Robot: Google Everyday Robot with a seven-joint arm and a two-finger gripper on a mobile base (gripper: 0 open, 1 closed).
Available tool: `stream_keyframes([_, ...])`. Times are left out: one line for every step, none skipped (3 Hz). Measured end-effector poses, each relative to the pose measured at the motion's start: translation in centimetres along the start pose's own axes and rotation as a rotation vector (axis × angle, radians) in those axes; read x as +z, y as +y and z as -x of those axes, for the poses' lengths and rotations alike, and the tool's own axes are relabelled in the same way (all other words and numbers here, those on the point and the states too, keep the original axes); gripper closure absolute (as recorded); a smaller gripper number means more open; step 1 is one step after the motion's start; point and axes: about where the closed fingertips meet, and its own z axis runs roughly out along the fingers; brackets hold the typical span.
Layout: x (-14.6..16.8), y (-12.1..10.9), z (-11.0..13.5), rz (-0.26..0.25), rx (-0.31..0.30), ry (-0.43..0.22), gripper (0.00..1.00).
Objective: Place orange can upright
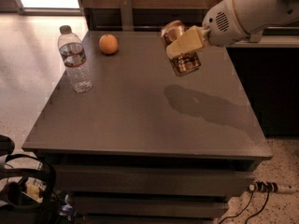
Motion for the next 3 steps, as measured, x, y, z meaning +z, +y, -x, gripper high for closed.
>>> stream_keyframes([0.80, 1.15, -2.05, 0.041, -0.077, -0.105, 1.00])
stream_keyframes([0.80, 1.19, -2.13, 0.042, -0.080, -0.108, 1.00])
stream_keyframes([1.30, 1.23, -2.28, 0.040, -0.088, -0.128, 1.00])
